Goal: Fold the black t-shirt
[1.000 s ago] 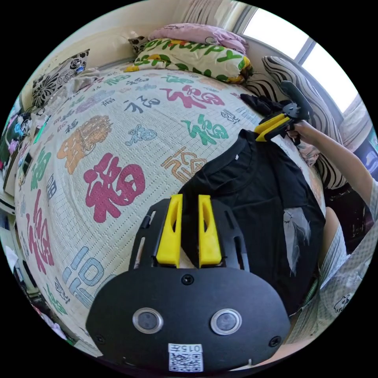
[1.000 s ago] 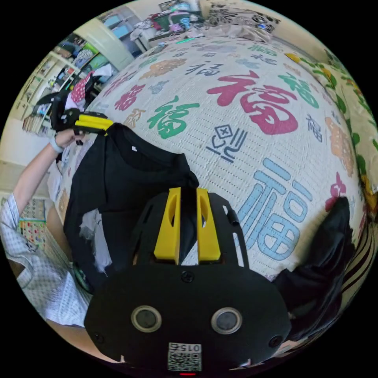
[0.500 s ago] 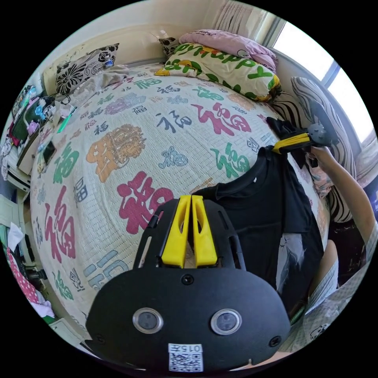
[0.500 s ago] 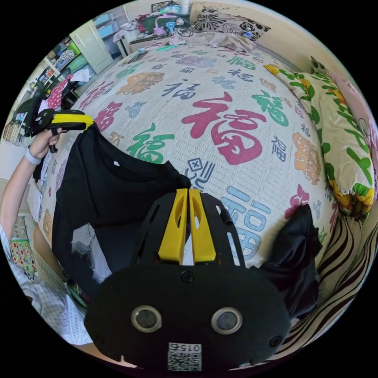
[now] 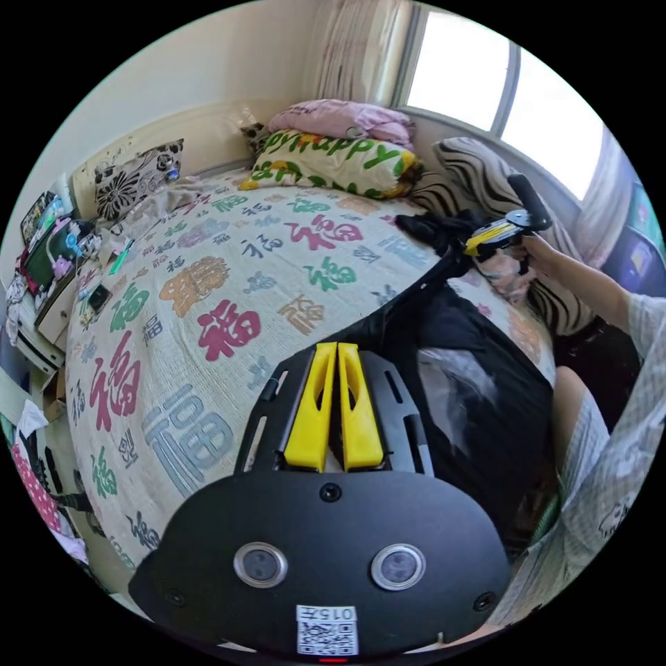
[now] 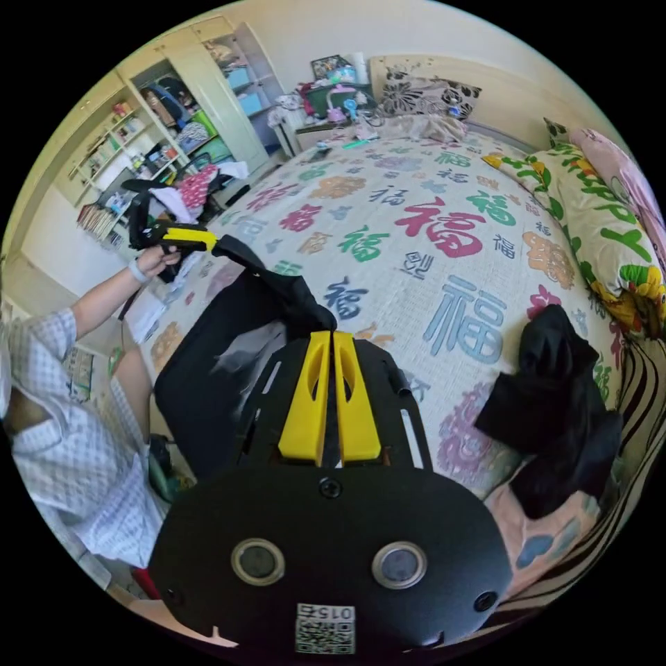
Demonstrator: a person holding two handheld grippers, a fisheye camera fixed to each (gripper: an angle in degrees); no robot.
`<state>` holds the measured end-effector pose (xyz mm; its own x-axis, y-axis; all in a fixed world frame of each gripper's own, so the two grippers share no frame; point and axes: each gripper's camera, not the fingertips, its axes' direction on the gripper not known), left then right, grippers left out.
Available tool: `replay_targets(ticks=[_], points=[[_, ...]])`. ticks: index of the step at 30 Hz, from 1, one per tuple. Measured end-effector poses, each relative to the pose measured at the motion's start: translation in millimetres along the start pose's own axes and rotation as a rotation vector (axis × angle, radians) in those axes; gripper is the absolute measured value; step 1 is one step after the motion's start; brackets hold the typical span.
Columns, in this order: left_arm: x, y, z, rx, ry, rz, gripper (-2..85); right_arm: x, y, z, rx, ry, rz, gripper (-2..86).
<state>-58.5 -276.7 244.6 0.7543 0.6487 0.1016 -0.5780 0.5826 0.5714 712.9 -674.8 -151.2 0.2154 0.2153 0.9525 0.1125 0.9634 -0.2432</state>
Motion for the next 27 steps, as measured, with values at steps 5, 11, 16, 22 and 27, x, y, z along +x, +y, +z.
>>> replay_targets(ticks=[5,11,16,22,27], points=[[132.2,90.4,-69.1,-0.017,0.033,0.139,-0.3,-78.5,112.1,-22.7,-0.04,-0.047,-0.087,-0.9],[271.9,198.9,-93.8,-0.134,0.089,0.216,-0.3,-162.3,248.2,7.1,-0.179,-0.068,-0.178,-0.9],[358.9,256.7,-86.1,-0.259,0.02,0.321,-0.3,-187.7,322.9,47.2,-0.287,-0.074,-0.188,-0.9],[405.1,276.7,-78.1,-0.326,-0.05,0.37,-0.2,-212.5,365.4,84.9,-0.386,0.082,-0.314,-0.7],[406.6,280.1,-63.4,-0.435,-0.045,0.343,-0.1,-213.7,382.6,108.5,-0.457,0.119,-0.315,1.7]])
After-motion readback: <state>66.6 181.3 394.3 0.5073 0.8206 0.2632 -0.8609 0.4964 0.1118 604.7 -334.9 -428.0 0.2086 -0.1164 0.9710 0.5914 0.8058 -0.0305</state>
